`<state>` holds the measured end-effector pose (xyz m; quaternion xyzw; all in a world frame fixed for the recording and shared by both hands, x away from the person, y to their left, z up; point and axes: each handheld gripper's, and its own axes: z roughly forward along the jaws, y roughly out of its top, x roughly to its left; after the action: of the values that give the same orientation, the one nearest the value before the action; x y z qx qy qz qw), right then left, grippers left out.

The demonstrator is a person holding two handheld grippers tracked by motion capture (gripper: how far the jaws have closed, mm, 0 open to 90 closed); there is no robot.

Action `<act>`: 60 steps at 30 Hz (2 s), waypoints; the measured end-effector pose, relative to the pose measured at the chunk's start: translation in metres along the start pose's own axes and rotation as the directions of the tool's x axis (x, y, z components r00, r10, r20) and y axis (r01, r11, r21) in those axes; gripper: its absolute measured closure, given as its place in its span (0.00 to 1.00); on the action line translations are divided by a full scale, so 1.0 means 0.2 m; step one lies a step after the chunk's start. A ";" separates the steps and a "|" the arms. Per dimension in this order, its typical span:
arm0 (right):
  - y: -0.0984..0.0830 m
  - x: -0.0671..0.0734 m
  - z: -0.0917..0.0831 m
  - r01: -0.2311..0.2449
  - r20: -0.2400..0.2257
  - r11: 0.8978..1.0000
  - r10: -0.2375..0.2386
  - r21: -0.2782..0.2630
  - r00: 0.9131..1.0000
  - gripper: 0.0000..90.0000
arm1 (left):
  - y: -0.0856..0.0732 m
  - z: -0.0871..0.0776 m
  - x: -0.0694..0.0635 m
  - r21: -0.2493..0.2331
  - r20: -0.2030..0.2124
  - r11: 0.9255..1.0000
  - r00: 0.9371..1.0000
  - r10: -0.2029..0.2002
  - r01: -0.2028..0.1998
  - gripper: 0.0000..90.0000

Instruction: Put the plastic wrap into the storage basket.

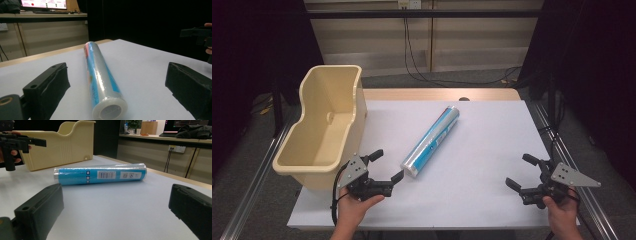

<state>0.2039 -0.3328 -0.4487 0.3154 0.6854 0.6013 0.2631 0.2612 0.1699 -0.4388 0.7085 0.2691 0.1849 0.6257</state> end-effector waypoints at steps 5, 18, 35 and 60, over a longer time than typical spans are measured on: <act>0.00 0.01 0.00 0.005 -0.002 1.000 -0.005 0.003 1.000 0.00 | 0.00 0.01 0.00 -0.002 -0.006 1.000 1.000 -0.007 0.007 0.05; 0.00 0.01 0.00 0.005 -0.004 1.000 -0.005 0.006 1.000 0.00 | 0.07 0.22 0.02 0.085 -0.018 0.996 1.000 -0.025 0.027 0.06; 0.01 0.00 0.01 0.011 -0.009 1.000 -0.011 0.004 1.000 0.00 | 0.18 0.67 0.08 0.169 -0.010 0.986 1.000 0.010 -0.008 0.08; 0.00 0.00 0.02 0.013 -0.017 1.000 -0.012 0.024 1.000 0.00 | 0.19 1.13 0.19 0.688 -0.145 0.715 0.989 -0.034 0.125 0.11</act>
<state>0.2064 -0.3306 -0.4483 0.3090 0.6967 0.5941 0.2571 0.4319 0.0119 -0.4376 0.8665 0.3865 0.0858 0.3040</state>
